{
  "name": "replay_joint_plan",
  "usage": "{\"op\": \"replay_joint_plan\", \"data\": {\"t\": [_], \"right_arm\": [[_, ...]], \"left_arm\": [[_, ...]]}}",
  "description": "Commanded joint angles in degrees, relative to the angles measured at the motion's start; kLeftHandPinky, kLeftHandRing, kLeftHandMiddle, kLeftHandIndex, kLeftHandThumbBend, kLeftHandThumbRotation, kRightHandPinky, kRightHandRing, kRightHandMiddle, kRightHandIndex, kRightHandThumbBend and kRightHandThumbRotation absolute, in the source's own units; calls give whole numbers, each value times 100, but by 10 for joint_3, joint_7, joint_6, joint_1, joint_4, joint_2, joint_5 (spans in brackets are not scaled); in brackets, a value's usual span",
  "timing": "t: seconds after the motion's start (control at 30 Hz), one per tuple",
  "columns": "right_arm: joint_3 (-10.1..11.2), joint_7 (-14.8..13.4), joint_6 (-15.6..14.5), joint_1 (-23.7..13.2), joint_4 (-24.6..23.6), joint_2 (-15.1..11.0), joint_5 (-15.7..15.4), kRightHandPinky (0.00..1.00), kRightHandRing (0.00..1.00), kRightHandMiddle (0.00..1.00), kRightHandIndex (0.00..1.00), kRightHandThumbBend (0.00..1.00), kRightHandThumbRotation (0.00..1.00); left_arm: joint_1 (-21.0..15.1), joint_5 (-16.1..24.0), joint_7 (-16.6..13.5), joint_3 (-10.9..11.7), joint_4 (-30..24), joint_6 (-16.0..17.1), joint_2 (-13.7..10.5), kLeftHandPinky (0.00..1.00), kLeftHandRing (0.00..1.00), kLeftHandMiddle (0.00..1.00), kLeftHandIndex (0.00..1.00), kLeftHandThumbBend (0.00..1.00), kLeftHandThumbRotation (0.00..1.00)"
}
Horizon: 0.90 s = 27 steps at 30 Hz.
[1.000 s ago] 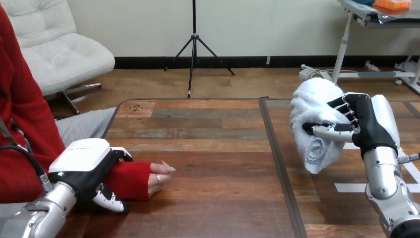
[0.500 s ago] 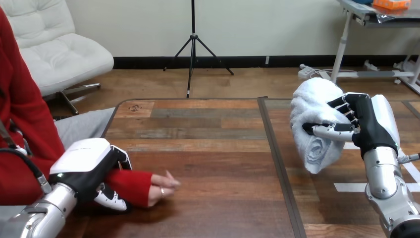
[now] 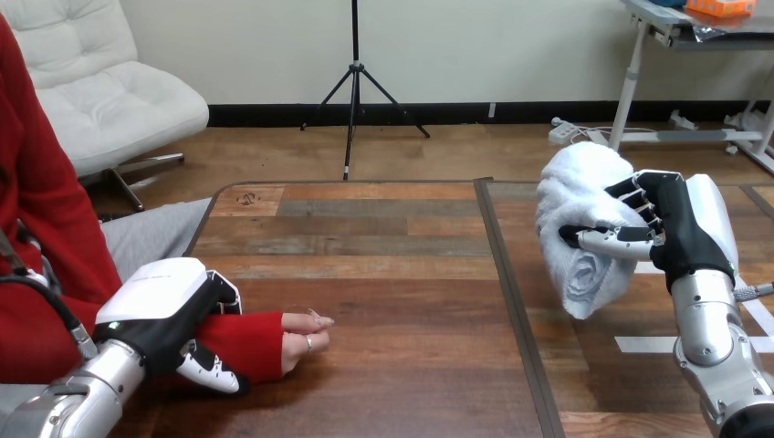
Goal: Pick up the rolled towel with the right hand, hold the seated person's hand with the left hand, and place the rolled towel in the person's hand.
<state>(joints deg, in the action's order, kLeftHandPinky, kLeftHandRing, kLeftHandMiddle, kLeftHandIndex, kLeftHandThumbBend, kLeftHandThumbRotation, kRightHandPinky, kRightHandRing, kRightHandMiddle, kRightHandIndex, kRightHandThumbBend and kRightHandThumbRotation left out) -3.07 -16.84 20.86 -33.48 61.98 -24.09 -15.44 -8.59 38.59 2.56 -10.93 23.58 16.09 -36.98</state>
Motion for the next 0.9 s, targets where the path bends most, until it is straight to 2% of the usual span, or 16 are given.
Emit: {"op": "replay_joint_plan", "data": {"t": [0.0,0.3,0.87], "right_arm": [[14,-10,5,-32,-36,-3,8,38,43,46,45,73,0],[14,-9,0,-32,-39,-2,7,37,42,45,45,73,0],[11,4,-15,-25,-59,0,7,38,44,47,46,72,0]], "left_arm": [[-21,-9,-5,-2,3,8,-2,16,21,29,30,73,0],[-22,-2,-18,-4,4,11,-2,15,21,28,30,72,0],[-17,42,-72,-7,-18,6,-9,18,23,29,31,70,0]]}}
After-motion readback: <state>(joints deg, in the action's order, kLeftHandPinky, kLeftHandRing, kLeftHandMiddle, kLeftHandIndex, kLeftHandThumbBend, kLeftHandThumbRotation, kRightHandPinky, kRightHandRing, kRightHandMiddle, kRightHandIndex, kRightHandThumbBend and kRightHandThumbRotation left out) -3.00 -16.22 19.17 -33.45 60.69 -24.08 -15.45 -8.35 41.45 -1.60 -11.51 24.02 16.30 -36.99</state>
